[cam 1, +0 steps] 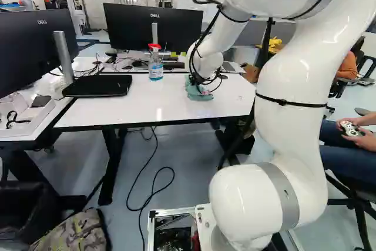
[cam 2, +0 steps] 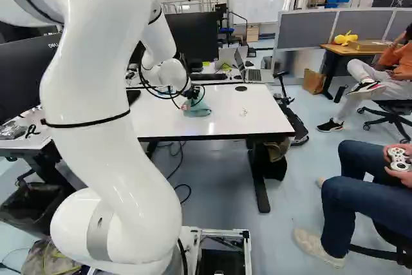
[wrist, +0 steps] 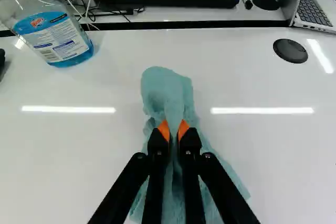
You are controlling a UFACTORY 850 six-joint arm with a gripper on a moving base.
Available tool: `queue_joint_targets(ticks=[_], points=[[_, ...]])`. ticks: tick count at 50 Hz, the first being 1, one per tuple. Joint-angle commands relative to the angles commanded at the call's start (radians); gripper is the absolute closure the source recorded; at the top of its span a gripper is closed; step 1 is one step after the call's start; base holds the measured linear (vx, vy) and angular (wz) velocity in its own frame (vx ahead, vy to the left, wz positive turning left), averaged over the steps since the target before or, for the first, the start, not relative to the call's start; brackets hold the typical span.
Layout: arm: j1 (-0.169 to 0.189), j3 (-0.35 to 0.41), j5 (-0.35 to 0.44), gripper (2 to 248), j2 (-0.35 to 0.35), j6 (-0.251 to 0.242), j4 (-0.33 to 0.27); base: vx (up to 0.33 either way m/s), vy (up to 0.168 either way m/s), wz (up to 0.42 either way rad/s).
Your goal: Clean the table with the green towel
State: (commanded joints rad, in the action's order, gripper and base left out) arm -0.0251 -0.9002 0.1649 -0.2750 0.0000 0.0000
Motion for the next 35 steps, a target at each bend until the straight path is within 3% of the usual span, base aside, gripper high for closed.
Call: queue_joint_targets(ticks=[35], points=[[0.004,0.065,-0.085,212,0.129,0.0,0.0,0.0,0.0,0.0]])
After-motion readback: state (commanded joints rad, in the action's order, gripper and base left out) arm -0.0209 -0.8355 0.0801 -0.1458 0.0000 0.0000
